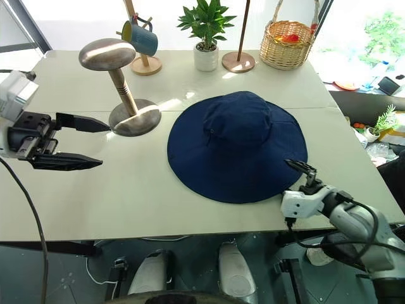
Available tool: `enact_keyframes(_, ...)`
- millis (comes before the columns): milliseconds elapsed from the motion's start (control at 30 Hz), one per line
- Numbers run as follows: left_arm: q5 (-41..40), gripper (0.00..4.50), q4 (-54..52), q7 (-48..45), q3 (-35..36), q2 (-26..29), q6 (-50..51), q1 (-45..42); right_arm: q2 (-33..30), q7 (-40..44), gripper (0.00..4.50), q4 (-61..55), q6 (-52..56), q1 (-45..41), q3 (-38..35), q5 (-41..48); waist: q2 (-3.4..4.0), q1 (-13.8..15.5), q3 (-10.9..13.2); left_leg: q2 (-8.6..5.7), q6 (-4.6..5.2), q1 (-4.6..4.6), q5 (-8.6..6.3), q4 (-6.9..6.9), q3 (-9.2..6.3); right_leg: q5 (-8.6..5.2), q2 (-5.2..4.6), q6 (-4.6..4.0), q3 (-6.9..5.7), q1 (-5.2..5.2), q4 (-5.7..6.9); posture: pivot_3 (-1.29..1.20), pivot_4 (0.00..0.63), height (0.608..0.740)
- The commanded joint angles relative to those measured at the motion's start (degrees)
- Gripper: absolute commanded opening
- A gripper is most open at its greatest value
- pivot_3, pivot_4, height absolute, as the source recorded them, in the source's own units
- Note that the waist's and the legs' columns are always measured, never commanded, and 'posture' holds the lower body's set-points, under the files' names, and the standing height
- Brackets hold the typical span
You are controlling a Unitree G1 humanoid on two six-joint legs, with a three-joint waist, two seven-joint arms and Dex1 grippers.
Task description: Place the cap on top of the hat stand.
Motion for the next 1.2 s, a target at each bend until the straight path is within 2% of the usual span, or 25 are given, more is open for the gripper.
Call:
enact_keyframes(33,-1.50,4.38,-1.05,0.94,3.21,0.67,0.40,-0.86,1.43,-1.08,4.50,1.78,-0.68,-3.99,6.11,-1.05,0.07,-0.18,0.04,0.00,0.00,0.00,0.00,-0.02,0.00,0.00,0.00,0.00,0.00,0.00,0.01,0.00,0.150,0.740)
enact_keyframes(400,0.35,4.38,0.93,4.40,7.52,0.09,-1.15,5.15,4.38,-2.76,4.50,10.48,-2.44,-19.75,17.98,-3.10,0.05,-0.57,0.03,0.02,0.04,0.05,-0.02,-0.08,0.00,-0.08,0.05,-0.06,0.01,-0.06,0.18,0.00,0.150,0.740)
enact_keyframes(500,0.42,4.50,1.06,5.36,8.65,0.13,-1.13,6.06,5.31,-1.62,3.59,12.06,-2.24,-21.88,19.59,-0.77,0.05,-0.38,0.03,0.02,0.04,0.02,-0.02,-0.09,0.00,-0.10,0.04,-0.07,0.01,-0.08,0.19,0.00,0.150,0.740)
enact_keyframes(633,0.18,4.50,1.36,6.76,10.25,0.02,-0.71,6.38,6.61,2.02,1.58,10.69,1.11,-21.27,19.05,6.57,0.08,-0.09,0.05,-0.01,0.04,-0.02,-0.02,-0.10,0.00,-0.24,0.02,-0.08,0.01,-0.15,0.36,0.00,0.150,0.740)
enact_keyframes(667,0.10,4.50,1.43,7.12,10.69,0.03,-0.52,6.58,7.18,4.29,1.04,9.30,3.53,-20.55,18.59,10.16,0.07,-0.07,0.05,-0.02,0.04,-0.04,-0.02,-0.08,0.00,-0.28,0.01,-0.04,0.01,-0.17,0.44,0.00,0.150,0.740)
enact_keyframes(733,0.08,4.50,1.41,7.84,11.78,-0.07,-0.31,7.28,7.82,9.39,0.27,4.98,9.78,-19.00,17.49,18.30,0.07,-0.06,0.05,-0.02,0.04,-0.02,-0.03,-0.05,-0.01,-0.33,0.01,-0.02,0.01,-0.17,0.60,0.00,0.150,0.740)
enact_keyframes(867,-0.94,4.50,0.67,10.05,15.31,-0.79,0.92,9.48,7.15,19.18,0.27,-6.84,27.05,-17.35,13.69,36.08,0.09,-0.07,0.06,-0.02,0.05,0.02,-0.03,-0.05,-0.08,-0.38,0.04,-0.01,0.00,-0.20,0.79,0.00,0.150,0.740)
enact_keyframes(967,-1.69,4.50,-0.41,11.70,17.97,-1.36,1.71,11.33,6.79,21.89,0.27,-11.68,38.40,-20.06,10.06,45.38,0.10,-0.14,0.07,-0.01,0.05,0.04,-0.03,-0.01,-0.08,-0.39,0.04,-0.02,0.00,-0.19,0.80,0.00,0.150,0.740)
enact_keyframes(1100,-3.42,4.50,-2.61,13.68,22.01,-1.75,3.57,13.37,8.12,20.32,0.27,-11.67,50.44,-28.99,6.57,52.37,0.14,-0.19,0.09,-0.01,0.05,0.02,-0.03,-0.02,-0.08,-0.40,0.04,-0.04,0.00,-0.25,0.80,0.00,0.150,0.740)
enact_keyframes(1200,-4.24,4.50,-4.23,15.86,24.77,-2.00,4.82,14.52,8.95,19.60,0.27,-9.35,54.58,-35.32,5.73,54.22,0.17,-0.15,0.11,-0.01,0.04,0.00,-0.03,-0.09,-0.07,-0.42,0.03,-0.07,0.00,-0.32,0.79,0.00,0.150,0.740)
